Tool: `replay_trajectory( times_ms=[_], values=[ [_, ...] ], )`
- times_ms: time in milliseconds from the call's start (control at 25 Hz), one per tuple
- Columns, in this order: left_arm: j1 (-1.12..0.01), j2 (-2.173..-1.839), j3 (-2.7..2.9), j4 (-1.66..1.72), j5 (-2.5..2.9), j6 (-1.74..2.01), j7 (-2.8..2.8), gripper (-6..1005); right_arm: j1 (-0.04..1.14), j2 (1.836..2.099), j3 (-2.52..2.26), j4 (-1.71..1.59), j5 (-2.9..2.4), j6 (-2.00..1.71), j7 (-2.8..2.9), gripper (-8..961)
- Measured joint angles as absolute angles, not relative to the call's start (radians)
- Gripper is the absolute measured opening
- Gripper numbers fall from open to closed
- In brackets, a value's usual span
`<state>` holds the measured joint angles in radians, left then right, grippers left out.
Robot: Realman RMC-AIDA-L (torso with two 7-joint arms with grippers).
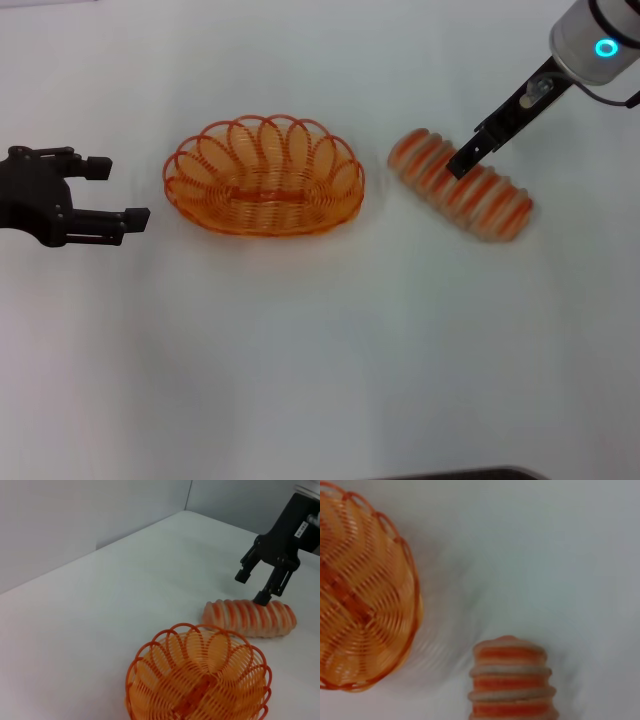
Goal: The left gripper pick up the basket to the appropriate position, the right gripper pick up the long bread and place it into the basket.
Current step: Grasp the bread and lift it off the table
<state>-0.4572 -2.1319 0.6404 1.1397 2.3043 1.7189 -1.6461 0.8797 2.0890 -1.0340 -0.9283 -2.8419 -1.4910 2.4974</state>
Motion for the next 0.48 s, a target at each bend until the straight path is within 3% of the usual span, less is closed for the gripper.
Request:
replay_trajectory(
  times_ms=[480],
  values=[
    [-0.457,-2.132,0.638,1.140,2.304,1.717,-1.650,867,0.883,2.092,-1.071,-0.898,-2.784,-1.479,2.461,882]
  ],
)
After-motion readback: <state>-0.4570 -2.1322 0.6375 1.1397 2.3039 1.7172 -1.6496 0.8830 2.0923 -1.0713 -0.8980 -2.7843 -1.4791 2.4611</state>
